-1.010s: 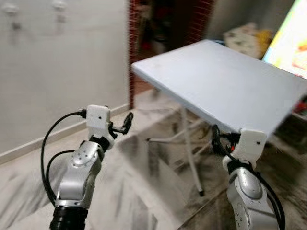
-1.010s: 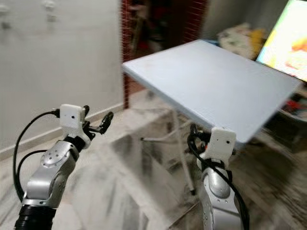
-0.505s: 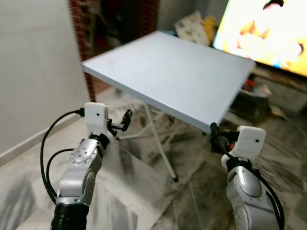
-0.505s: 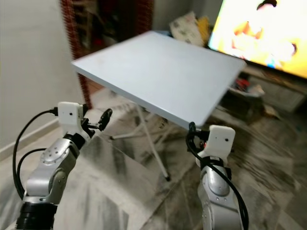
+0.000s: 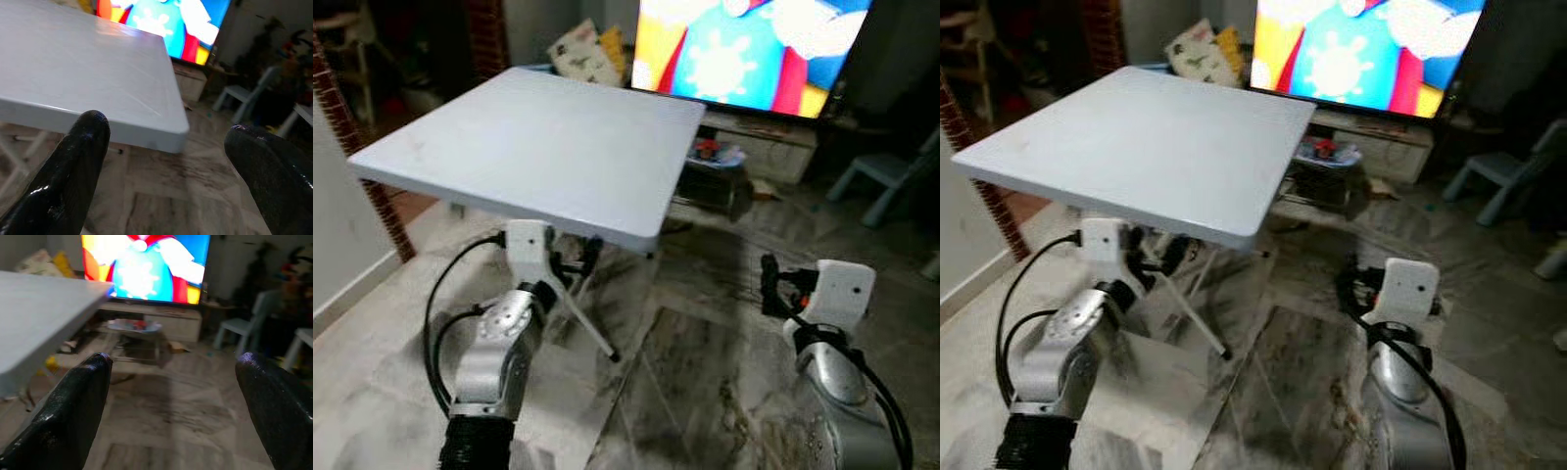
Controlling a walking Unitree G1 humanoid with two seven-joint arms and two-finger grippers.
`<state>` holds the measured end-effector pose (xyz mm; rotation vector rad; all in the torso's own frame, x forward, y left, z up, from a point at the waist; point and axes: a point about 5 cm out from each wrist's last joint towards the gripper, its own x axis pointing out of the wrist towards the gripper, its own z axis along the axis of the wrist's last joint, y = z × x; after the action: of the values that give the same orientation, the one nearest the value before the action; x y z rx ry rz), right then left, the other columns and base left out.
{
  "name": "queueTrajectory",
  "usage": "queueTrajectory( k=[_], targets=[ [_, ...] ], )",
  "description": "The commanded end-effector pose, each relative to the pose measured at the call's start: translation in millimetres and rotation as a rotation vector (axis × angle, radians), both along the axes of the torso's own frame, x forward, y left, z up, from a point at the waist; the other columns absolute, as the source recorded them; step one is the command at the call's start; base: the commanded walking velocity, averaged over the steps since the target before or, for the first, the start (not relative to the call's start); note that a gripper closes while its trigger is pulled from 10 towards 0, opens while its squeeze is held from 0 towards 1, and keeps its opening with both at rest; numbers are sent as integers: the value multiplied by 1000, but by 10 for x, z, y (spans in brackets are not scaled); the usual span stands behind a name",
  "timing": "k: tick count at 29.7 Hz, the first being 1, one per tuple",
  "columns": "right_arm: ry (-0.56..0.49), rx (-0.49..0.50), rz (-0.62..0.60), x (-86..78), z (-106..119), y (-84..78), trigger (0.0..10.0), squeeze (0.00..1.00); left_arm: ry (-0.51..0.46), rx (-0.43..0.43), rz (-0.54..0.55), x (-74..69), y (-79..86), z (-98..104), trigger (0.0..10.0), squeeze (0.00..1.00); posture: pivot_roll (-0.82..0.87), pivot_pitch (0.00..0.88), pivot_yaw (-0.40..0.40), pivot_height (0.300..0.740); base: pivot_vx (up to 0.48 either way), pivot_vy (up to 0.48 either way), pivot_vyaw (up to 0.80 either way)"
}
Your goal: Hang keys on a hook
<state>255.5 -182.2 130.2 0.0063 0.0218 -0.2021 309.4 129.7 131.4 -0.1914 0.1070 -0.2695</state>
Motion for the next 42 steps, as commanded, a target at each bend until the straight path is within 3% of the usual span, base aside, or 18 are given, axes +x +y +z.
queueTrajectory(
  k=[1, 19, 25, 42],
  targets=[
    [-20, -9, 1, -1, 69, -7, 10000, 0, 15, -8, 12, 30, 7, 5, 10000, 0, 76, 0, -80, 740, 0, 0, -800],
    [-12, -12, -11, -39, 78, -36, 10000, 0, 43, -42, 33, 65, 13, -14, 10000, 0, 60, 8, -78, 740, 0, 0, -800],
    [-19, -16, -15, -50, 96, -52, 10000, 0, 40, -54, 27, 84, 2, 2, 10000, 0, 57, 6, -75, 740, 0, 127, 0],
    [-17, -27, -23, -61, 93, -54, 10000, 0, 32, -33, -1, 113, -26, 17, 10000, 0, 50, 3, -65, 740, 277, 378, 0]
  ],
)
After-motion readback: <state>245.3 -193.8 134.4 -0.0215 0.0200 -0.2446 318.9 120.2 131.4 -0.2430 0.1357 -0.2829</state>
